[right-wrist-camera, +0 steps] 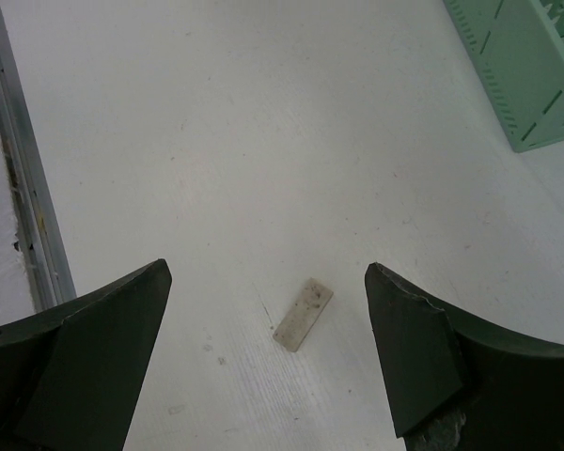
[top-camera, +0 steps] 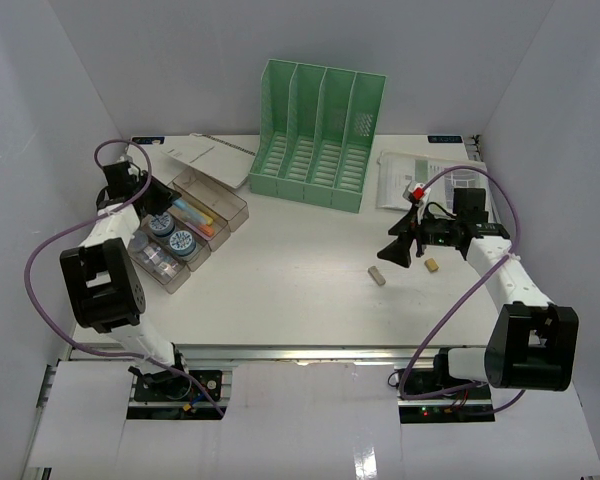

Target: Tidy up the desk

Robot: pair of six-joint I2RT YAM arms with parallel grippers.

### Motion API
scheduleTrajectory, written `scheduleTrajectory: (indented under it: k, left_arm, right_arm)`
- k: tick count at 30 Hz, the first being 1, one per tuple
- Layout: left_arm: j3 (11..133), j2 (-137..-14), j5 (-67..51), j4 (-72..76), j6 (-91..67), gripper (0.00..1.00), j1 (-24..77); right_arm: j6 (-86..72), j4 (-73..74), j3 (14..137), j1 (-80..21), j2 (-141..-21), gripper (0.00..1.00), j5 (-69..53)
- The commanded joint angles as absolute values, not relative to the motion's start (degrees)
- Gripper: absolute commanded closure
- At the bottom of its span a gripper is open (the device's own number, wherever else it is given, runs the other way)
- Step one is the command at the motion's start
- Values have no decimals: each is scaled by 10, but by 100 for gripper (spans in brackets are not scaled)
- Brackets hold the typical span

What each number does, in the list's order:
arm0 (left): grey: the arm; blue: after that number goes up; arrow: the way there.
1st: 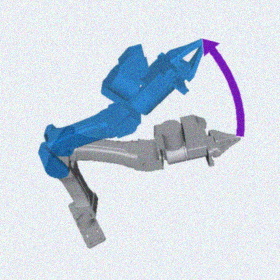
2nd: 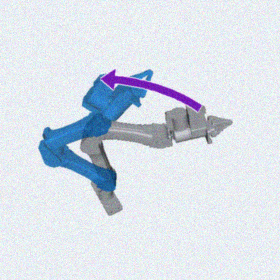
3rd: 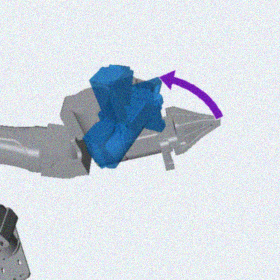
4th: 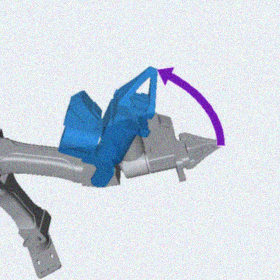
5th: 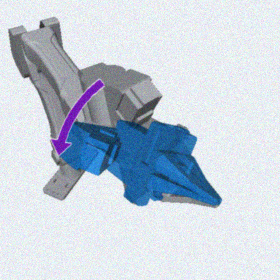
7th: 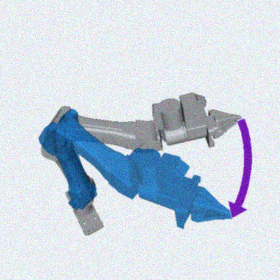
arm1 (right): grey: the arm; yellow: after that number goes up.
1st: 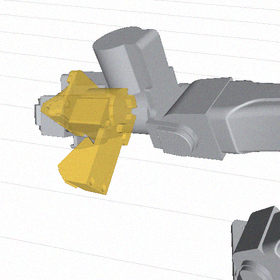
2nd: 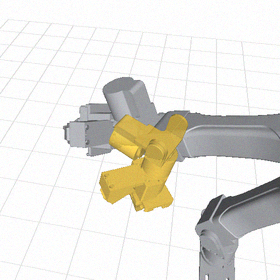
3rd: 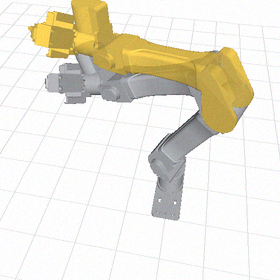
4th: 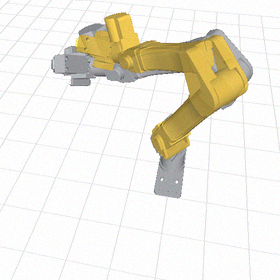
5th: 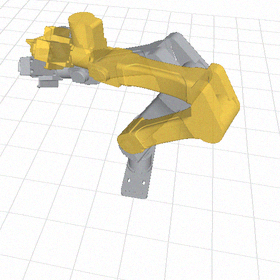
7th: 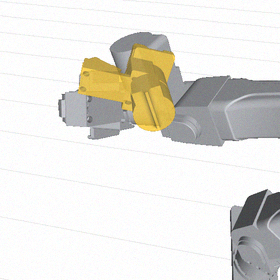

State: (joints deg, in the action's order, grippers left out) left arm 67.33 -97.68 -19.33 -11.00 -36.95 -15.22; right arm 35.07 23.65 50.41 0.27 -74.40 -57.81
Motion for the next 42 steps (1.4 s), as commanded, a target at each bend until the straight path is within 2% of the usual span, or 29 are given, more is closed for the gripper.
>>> scheduleTrajectory:
  k: [1,3,6,9,15,19,23,26,32,37,42]
  left_arm:
    - [706,-997,-214,-125,-361,71,-150]
    - [708,-1003,-216,-125,-360,53,-149]
    - [712,-1004,-229,-123,-354,32,-149]
    - [711,-993,-251,-110,-351,26,-149]
    - [673,-919,-281,-62,-338,23,-149]
    - [560,-822,-355,54,-370,23,-146]
    - [435,-754,-441,212,-410,20,-112]
    - [365,-726,-471,253,-395,20,-70]
    - [364,-696,-503,222,-356,14,-17]
    - [354,-678,-529,232,-363,14,-17]
    - [349,-676,-537,245,-376,14,-17]
  right_arm:
    - [361,235,503,29,-726,10,-608]
    - [363,235,503,36,-725,10,-606]
    - [367,235,501,49,-728,10,-604]
    - [371,233,499,57,-730,10,-602]
    - [382,209,507,58,-744,10,-533]
    - [394,191,555,58,-774,10,-429]
    - [493,221,632,49,-834,10,-345]
    - [585,210,668,32,-882,10,-285]
    - [622,126,684,-52,-978,10,-137]
    - [620,-18,670,-98,-1047,10,-24]
    - [605,-79,691,-109,-1107,6,53]
